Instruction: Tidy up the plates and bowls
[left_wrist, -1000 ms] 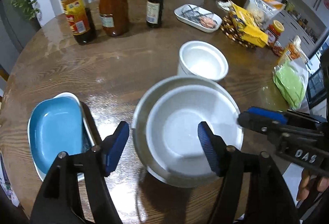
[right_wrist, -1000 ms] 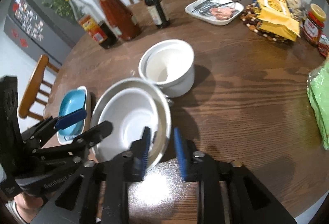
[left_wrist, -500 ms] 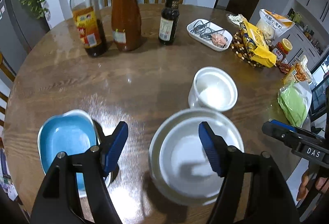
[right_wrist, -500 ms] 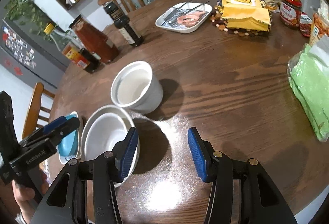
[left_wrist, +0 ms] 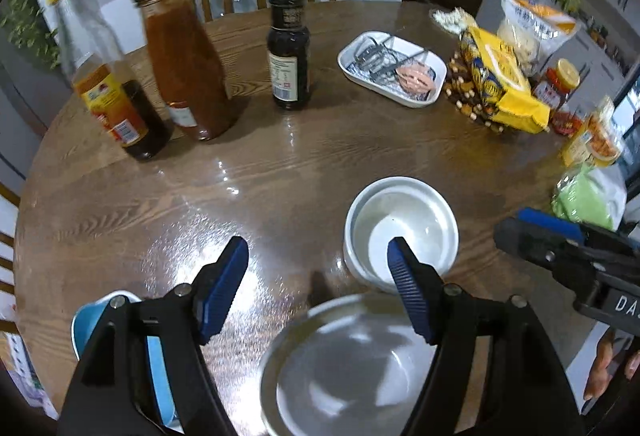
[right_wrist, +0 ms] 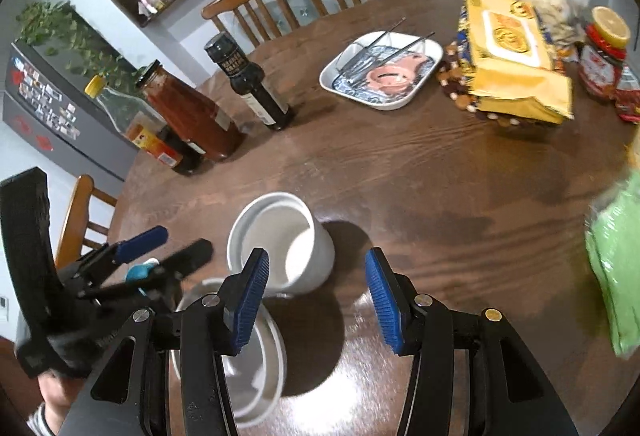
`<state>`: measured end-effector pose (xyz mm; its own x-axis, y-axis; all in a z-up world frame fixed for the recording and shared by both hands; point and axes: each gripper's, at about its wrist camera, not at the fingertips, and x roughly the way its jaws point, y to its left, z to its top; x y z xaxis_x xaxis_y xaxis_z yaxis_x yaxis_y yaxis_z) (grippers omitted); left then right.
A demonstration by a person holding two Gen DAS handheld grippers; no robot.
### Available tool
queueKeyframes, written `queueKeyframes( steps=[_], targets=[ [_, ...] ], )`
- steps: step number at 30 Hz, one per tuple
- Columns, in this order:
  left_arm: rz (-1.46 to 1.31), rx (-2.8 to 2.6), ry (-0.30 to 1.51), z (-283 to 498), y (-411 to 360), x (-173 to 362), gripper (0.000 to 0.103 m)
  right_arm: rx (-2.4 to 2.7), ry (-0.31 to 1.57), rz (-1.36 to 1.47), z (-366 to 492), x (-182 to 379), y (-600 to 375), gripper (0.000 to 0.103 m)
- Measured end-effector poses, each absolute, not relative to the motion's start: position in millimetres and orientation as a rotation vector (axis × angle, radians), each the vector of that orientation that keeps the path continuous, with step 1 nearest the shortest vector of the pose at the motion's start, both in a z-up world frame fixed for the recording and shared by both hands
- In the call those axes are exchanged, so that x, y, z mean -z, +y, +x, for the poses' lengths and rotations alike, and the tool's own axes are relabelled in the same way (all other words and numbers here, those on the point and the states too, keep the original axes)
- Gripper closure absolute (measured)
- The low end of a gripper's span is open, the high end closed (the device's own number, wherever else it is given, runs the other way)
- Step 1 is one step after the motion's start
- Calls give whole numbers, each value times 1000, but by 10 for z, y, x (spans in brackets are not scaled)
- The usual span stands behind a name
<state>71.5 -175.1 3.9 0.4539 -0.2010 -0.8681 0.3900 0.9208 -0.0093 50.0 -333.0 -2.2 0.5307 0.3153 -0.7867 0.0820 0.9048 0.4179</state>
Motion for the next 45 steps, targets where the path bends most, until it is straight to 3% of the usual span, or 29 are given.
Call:
queueKeyframes(
  steps=[9,12,16,17,18,22,26,45],
  targets=[
    [257,374,1099,859,-1934,288,34,-200,1111,521,900,458,-3208,52],
    [239,384,1126,915,-1947,357,41,-207,1121,497,944,506,-3175,52],
    [235,390,1152,952,-1980,439,53,-220,1139,490,1003,585,-3161,66],
    [233,393,1161,962,-1983,468,64,-221,1141,487,1014,601,-3161,68],
    [228,397,1167,967,-1982,482,68,-221,1144,482,1021,619,-3155,68],
    [240,410,1173,967,-2027,546,68,-215,1146,464,1040,676,-3143,71],
    [228,442,1174,957,-2068,560,83,-211,1133,462,1041,687,-3153,73],
    [238,429,1100,917,-2105,501,83,-178,1071,434,1025,576,-3164,77]
  ],
)
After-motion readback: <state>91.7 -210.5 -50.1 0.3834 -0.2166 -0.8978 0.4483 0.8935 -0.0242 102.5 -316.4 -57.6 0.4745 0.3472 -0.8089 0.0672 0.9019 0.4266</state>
